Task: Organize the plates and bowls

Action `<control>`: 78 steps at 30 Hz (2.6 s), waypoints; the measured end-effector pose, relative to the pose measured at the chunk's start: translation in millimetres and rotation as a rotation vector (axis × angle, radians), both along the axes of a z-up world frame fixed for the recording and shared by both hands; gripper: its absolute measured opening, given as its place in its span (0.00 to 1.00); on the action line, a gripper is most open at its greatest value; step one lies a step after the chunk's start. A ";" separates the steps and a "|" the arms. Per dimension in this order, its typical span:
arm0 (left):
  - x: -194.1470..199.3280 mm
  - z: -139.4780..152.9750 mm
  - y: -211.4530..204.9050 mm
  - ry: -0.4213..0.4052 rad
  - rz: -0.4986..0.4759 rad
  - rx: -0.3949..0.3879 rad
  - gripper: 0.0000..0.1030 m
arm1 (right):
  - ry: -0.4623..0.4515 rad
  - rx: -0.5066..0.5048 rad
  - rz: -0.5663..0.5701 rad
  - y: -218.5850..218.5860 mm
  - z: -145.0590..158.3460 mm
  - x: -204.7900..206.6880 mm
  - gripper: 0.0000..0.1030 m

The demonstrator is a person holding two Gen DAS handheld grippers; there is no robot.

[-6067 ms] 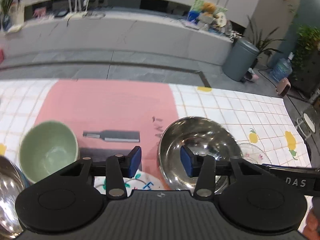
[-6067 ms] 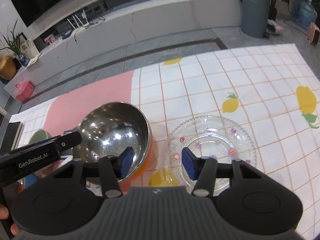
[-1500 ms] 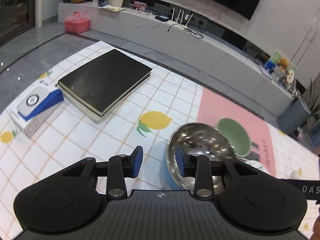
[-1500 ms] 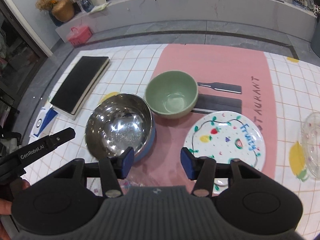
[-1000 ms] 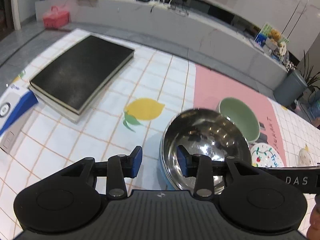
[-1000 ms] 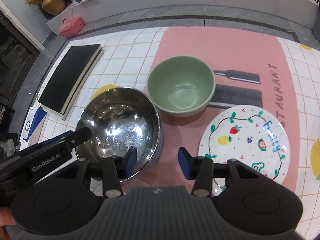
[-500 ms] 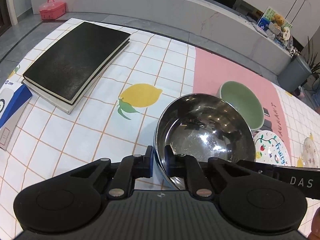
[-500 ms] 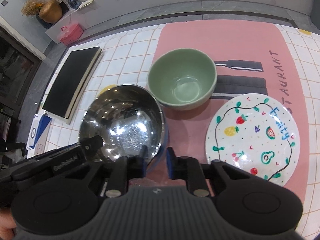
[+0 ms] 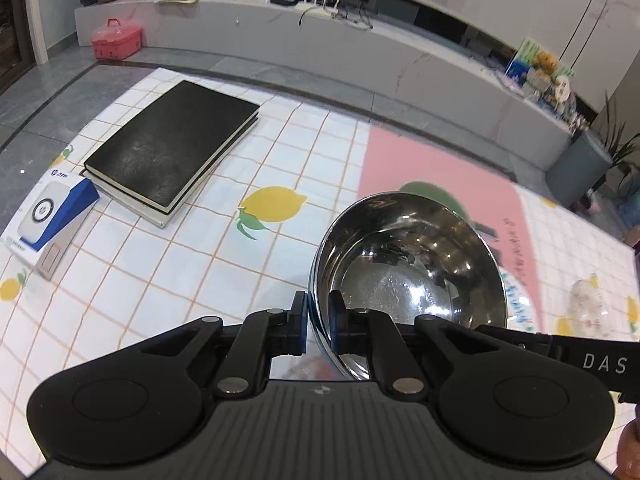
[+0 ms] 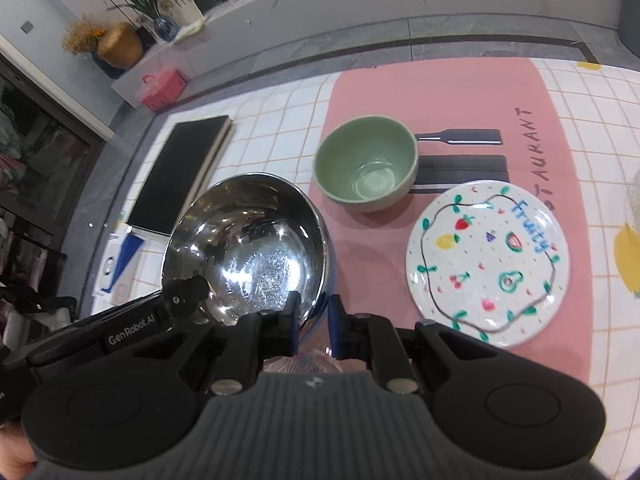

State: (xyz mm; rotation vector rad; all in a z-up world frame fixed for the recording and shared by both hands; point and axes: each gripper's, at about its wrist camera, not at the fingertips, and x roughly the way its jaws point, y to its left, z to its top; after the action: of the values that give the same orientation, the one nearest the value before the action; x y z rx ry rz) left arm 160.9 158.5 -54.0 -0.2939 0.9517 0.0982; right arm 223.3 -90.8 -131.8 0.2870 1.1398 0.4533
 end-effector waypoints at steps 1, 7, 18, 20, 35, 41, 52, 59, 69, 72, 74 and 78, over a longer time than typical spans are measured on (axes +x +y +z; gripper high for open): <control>-6.4 4.5 -2.8 -0.011 0.004 -0.016 0.11 | -0.007 0.008 -0.002 -5.8 4.3 -5.6 0.11; -38.9 29.2 -22.5 -0.080 0.005 -0.055 0.11 | -0.043 0.069 -0.010 -45.1 28.9 -44.7 0.12; -98.5 38.9 -74.1 -0.086 -0.022 -0.092 0.11 | -0.071 0.092 -0.035 -110.0 49.4 -108.8 0.11; -104.4 36.5 -84.1 -0.074 -0.032 -0.093 0.11 | -0.075 0.079 -0.035 -119.0 49.1 -117.8 0.11; -133.4 10.8 -138.4 0.023 -0.130 -0.098 0.13 | 0.024 0.064 -0.116 -177.8 19.1 -152.8 0.09; -137.5 2.0 -137.0 0.053 -0.120 -0.100 0.13 | 0.050 0.057 -0.114 -175.8 9.4 -153.5 0.09; -135.7 -6.0 -139.3 0.072 -0.105 -0.074 0.13 | 0.075 0.030 -0.119 -168.3 -2.7 -147.2 0.08; -129.6 -11.3 -134.4 0.083 -0.085 -0.071 0.13 | 0.074 0.015 -0.120 -159.8 -4.1 -138.8 0.07; -119.2 -22.0 -126.9 0.143 -0.090 -0.078 0.14 | 0.095 -0.014 -0.109 -148.4 -12.7 -125.6 0.07; -118.2 -25.9 -128.7 0.158 -0.098 -0.073 0.15 | 0.102 -0.020 -0.110 -148.6 -15.6 -123.3 0.07; -118.3 -25.9 -129.9 0.156 -0.102 -0.064 0.15 | 0.108 -0.021 -0.112 -148.6 -17.7 -122.1 0.07; -116.1 -24.9 -128.6 0.163 -0.103 -0.052 0.17 | 0.116 -0.031 -0.107 -144.9 -22.1 -120.1 0.07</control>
State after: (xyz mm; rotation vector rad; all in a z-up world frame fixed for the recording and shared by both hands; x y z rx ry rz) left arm 44.7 29.8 -79.0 -0.2876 1.1310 0.0024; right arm 103.1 -235.7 -154.0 0.3492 1.2373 0.3276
